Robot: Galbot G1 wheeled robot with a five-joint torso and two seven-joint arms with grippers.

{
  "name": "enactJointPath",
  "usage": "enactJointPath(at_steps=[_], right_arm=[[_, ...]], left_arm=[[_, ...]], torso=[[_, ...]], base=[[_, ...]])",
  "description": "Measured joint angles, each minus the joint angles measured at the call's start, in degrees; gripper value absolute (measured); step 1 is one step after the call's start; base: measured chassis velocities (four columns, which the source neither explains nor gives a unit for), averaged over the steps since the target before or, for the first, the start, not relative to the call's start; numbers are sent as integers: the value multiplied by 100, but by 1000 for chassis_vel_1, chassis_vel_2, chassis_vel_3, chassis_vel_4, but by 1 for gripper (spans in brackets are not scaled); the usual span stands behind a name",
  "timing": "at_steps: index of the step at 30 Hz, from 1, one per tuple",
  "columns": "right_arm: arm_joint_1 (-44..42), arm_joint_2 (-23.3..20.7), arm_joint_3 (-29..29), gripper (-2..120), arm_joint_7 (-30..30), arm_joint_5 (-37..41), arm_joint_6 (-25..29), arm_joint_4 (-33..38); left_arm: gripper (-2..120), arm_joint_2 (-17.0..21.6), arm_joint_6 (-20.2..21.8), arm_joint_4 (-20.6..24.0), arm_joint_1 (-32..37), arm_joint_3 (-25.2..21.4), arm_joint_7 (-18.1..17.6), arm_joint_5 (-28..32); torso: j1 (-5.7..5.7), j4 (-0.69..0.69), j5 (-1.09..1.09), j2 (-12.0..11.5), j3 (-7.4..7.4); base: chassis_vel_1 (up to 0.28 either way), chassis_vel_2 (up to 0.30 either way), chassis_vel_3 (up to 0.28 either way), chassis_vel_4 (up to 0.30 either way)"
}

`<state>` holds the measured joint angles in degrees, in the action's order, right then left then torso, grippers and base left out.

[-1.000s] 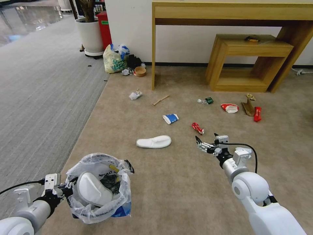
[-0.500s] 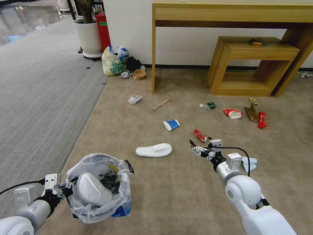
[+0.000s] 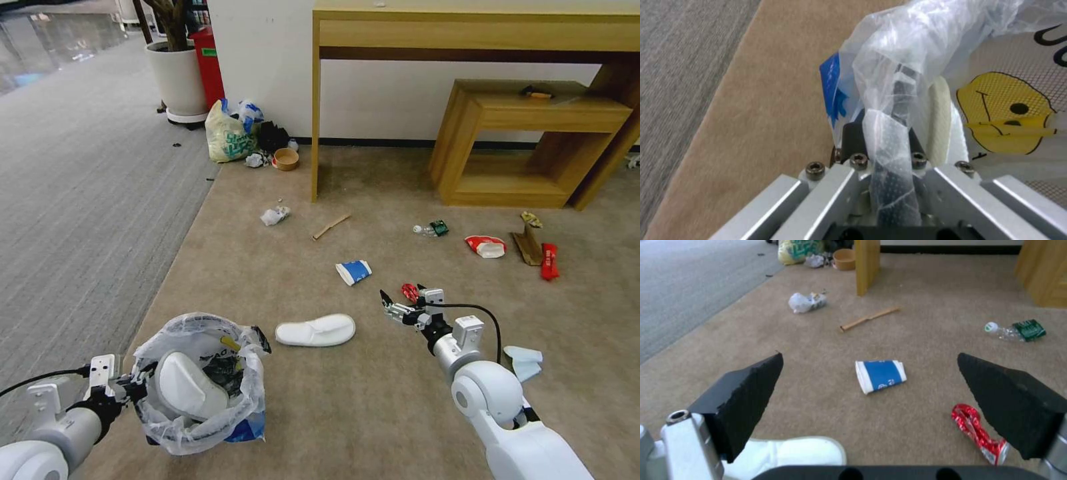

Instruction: Pick up the trash bin and place the garbage on the floor into it.

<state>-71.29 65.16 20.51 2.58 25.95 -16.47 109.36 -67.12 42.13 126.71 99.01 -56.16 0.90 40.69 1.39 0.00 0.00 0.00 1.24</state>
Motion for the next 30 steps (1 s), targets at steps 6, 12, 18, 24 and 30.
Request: enactJointPath(at_steps=[6,12,18,24,30], right_arm=[[55,-145,-101,100,-59,-24,-18,-110],[748,-575,-631,100,-751,-8,45,-757],[1576,-812,-1423,100,-1636,57,399,-1753],[2351,-780,-2128,100,-2430,46,644,-2727],[3304,-296,-2979,100,-3534,-312,870,-3996]], left_arm=[[0,2,0,-36,-24,-2,-7,3],[0,-36,0,-39,2,-24,-17,-3],[0,-71,1,-38,12,-52,-30,-11],[0,-86,1,-48,2,-93,-42,-4],[0,-100,1,-101,-41,-108,-75,16]], torso=[[0,-2,-2,0,0],[-1,0,-3,0,-1],[-1,0,-2,0,0],[-1,-1,-2,0,0],[-1,1,-4,0,0]], base=[[-135,113,122,-136],[-25,28,29,-16],[0,0,0,0],[0,0,0,0],[0,0,0,0]])
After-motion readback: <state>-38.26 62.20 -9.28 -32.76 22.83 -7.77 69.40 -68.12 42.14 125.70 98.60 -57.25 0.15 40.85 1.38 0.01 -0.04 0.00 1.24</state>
